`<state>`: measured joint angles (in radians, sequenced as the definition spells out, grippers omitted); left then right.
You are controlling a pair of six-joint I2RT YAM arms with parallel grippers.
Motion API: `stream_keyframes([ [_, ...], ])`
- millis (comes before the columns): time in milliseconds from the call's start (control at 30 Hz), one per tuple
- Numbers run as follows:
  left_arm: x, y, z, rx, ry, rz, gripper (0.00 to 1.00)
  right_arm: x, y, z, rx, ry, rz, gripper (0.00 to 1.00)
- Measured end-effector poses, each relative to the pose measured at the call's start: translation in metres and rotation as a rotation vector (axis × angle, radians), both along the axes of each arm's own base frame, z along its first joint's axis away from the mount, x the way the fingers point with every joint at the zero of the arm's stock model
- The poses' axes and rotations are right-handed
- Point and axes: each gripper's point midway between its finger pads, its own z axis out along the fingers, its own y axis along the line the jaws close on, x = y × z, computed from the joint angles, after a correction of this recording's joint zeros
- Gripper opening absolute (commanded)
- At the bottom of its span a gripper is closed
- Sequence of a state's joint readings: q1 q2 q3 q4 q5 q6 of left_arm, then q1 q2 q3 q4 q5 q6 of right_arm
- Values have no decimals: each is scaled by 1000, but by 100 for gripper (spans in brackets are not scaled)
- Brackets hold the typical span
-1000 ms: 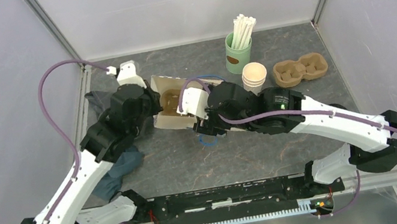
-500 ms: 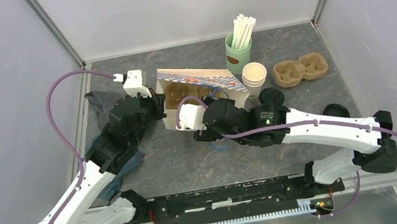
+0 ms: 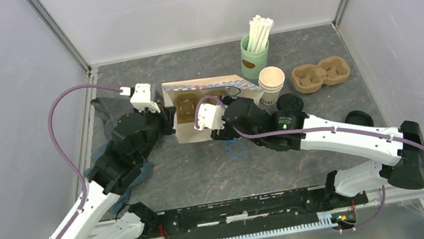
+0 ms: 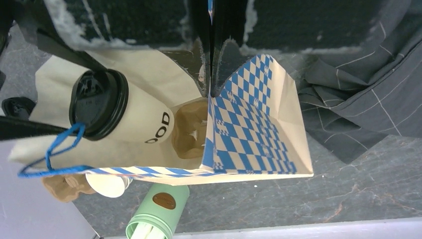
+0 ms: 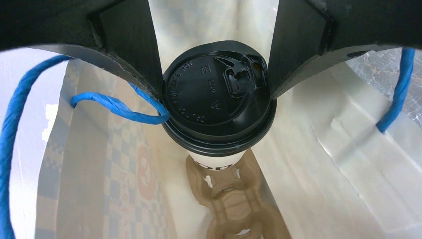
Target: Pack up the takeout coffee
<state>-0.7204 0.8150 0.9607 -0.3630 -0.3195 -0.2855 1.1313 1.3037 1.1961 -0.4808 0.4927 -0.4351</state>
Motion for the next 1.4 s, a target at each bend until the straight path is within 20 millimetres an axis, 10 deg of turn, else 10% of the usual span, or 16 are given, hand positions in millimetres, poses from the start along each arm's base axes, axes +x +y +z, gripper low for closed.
stream_keyframes([
  [1400,-20,16,-32,-8,21,1,2,51,23,-63,-171,-3,248,67],
])
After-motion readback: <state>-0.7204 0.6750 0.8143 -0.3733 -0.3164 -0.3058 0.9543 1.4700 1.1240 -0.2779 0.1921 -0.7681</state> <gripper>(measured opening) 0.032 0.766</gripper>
